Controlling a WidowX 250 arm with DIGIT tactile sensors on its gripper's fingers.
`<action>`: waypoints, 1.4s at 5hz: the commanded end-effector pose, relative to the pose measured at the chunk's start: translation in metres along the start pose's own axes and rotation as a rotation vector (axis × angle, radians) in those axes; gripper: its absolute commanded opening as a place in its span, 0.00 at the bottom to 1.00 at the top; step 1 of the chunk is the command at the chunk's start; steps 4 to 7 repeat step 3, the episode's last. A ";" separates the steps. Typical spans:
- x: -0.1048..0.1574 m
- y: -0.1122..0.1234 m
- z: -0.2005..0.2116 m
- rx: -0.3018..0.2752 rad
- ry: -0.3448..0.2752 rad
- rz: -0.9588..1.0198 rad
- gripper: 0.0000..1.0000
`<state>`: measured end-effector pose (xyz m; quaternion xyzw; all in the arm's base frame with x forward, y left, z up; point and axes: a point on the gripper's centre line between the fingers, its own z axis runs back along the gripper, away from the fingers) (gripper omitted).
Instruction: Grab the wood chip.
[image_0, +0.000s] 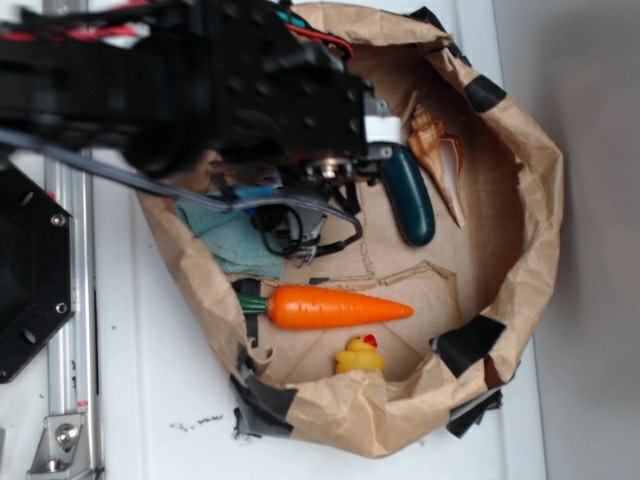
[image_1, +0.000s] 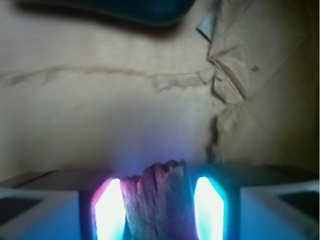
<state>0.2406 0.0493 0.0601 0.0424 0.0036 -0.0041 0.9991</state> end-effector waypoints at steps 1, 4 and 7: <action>-0.020 0.014 0.114 -0.030 -0.108 -0.065 0.00; -0.024 0.026 0.138 -0.039 -0.155 -0.068 0.00; -0.024 0.026 0.138 -0.039 -0.155 -0.068 0.00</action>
